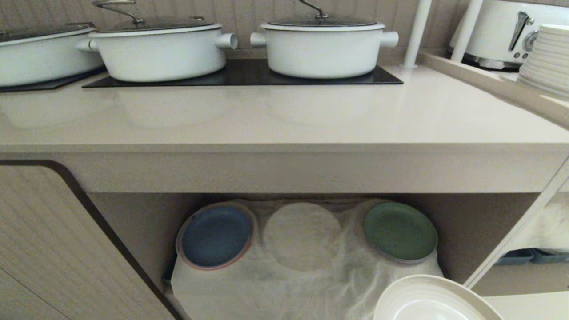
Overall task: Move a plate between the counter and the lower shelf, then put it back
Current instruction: Put the plate in the cupboard
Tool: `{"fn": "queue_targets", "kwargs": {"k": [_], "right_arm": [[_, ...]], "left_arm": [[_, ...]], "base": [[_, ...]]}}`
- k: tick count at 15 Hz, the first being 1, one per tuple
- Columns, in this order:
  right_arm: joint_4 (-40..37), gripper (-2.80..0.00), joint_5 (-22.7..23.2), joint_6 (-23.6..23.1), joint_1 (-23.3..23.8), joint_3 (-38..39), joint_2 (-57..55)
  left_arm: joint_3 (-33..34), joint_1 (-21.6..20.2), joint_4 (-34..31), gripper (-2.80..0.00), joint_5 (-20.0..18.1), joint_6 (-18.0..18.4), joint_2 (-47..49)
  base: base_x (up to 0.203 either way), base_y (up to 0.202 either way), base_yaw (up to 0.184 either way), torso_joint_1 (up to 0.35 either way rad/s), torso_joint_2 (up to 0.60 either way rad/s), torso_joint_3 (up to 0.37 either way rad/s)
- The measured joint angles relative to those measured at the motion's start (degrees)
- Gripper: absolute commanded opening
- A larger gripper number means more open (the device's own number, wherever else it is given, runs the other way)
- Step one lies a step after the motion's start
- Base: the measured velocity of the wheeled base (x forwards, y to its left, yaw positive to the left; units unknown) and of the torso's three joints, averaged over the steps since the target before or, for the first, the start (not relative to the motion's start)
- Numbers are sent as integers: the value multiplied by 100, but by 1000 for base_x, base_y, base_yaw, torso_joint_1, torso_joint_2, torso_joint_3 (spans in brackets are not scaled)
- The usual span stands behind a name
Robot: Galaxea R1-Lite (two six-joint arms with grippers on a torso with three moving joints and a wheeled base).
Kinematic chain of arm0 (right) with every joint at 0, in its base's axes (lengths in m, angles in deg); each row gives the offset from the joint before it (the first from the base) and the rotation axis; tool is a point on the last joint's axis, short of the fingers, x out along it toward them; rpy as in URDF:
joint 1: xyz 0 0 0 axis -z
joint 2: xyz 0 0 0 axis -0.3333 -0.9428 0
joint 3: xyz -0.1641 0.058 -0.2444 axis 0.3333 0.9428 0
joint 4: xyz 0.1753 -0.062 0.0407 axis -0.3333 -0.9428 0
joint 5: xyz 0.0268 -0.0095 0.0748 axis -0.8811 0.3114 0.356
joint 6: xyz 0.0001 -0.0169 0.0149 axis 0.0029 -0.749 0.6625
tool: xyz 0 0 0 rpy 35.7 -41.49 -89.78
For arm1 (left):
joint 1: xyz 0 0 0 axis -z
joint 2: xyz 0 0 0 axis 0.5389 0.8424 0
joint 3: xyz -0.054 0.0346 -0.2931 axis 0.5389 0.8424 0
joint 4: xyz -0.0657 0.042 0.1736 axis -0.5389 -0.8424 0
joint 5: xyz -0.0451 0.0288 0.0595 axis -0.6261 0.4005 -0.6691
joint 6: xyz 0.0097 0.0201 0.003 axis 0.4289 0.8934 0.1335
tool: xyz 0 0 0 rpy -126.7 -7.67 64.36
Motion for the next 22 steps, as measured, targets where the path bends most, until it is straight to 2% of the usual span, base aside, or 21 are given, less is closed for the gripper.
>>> {"fn": "queue_targets", "kwargs": {"k": [9,22], "right_arm": [[8,-280,-2,-2,11,2,-17],[1,-280,0,-2,15,21,-24]], "left_arm": [[0,0,-9,-280,-2,-2,0],[0,0,-2,-280,0,-4,0]], "base": [[0,0,0,-136,423,288],[0,0,0,-3,22,12]]}}
